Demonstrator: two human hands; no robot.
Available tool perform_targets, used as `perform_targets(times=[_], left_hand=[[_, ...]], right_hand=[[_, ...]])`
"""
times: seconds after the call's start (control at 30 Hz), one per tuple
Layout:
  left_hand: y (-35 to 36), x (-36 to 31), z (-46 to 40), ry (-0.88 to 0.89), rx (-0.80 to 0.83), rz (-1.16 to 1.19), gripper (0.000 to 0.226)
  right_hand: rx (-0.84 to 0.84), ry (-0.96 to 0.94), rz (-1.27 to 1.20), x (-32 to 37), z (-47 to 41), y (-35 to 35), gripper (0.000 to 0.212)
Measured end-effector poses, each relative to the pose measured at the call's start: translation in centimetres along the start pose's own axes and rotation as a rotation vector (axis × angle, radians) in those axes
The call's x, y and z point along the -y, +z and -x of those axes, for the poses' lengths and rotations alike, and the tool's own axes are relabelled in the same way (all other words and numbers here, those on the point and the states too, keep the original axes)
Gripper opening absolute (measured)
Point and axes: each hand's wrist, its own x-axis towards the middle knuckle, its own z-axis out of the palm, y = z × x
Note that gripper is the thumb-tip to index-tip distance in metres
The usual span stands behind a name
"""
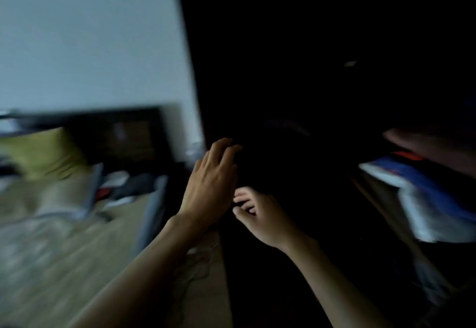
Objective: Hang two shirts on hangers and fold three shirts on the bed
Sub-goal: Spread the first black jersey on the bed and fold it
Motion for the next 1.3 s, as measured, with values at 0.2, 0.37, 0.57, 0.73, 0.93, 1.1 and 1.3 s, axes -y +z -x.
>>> perform_targets(times=[0.2, 0.37, 0.57, 0.73, 0.93, 1.1, 1.3], left_hand=[[-10.8, 13.3, 16.0, -0.423, 0.012, -0.229, 0.039], [-19.0, 21.8, 31.9, -0.848, 0.056, -0.370, 0.042], [-23.2, 29.0, 51.4, -1.401, 0.342, -0.350, 0.042], [-23.5, 33.3, 63.2, -1.717, 0.551, -0.194, 0.045], [-20.2, 37.3, 71.0, -2.091, 0.402, 0.036, 0.060], [-15.3, 39.2, 74.0, -2.451, -0.023, 0.250, 0.092], [-12.5, 41.4, 73.1, -2.661, -0.222, 0.202, 0.084]], right_hand=[[0.335, -0.233, 0.042, 10.1, -3.8, 15.9, 0.046], [0.599, -0.392, 0.152, 20.3, -4.6, 31.2, 0.048], [0.889, -0.428, 0.357, 27.4, -3.0, 48.1, 0.061], [1.008, -0.399, 0.576, 28.8, -3.2, 56.9, 0.065], [1.134, -0.362, 0.741, 28.0, -6.3, 65.0, 0.067], [1.264, -0.461, 0.822, 27.6, -9.1, 71.7, 0.070], [1.423, -0.673, 0.765, 28.6, -12.7, 78.7, 0.059]])
